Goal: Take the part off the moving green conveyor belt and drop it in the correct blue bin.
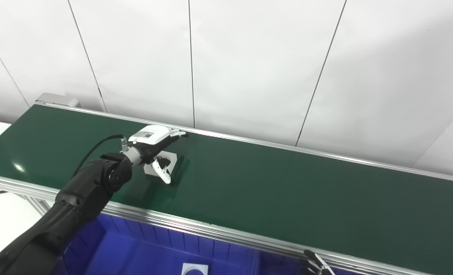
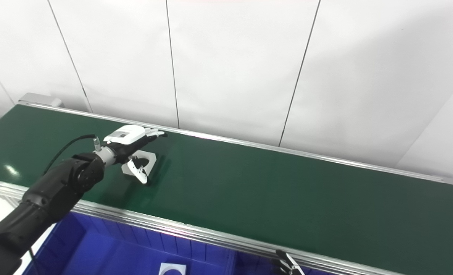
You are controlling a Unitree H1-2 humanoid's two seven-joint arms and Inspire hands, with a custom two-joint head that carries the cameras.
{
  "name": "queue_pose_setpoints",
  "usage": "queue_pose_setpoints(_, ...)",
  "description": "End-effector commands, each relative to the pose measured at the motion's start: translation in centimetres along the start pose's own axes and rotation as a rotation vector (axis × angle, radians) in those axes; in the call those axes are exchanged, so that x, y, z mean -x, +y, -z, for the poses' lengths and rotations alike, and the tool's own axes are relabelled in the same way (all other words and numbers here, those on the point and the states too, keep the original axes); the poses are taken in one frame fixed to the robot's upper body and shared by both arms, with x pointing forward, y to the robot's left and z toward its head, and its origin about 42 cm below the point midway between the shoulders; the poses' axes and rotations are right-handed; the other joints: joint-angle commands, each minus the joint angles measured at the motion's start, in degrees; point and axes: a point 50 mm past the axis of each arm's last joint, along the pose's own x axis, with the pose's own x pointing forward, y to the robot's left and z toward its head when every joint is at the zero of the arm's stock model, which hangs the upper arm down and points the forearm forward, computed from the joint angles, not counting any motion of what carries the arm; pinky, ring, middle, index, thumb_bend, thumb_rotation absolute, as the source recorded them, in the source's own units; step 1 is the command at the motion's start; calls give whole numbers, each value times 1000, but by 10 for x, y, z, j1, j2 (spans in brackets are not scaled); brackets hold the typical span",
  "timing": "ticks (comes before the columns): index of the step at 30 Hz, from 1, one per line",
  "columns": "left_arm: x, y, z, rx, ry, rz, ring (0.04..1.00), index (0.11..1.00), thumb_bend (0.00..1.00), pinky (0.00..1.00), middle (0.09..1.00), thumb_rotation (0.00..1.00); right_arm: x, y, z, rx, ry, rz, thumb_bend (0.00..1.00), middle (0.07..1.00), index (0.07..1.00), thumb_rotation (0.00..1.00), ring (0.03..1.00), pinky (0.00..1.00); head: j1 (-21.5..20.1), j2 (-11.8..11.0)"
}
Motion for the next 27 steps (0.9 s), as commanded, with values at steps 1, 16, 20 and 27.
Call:
queue_pose_setpoints(1, -5, 31, 7, -41, 16, -82, 975, 925, 924, 997, 965, 156, -3, -4, -13, -2, -93, 13, 910, 832, 909, 402, 792, 694, 0, 1)
queue_pose_setpoints(16, -9, 3, 0, 72, 48, -43, 894, 897, 807, 854, 924, 5, -1, -3, -16, -2, -102, 19, 894, 832, 910, 407, 793, 689, -4, 8)
queue_pose_setpoints(20, -11, -10, -8, 135, 14, -32, 786, 845, 726, 695, 841, 0, -1, -2, -17, -5, -106, 25, 895, 830, 908, 412, 790, 686, -6, 12)
queue_pose_setpoints(27, -20, -33, -17, 196, -52, -41, 537, 507, 518, 487, 504, 0, 1, 0, -18, -12, -108, 35, 899, 828, 906, 416, 795, 703, -7, 15)
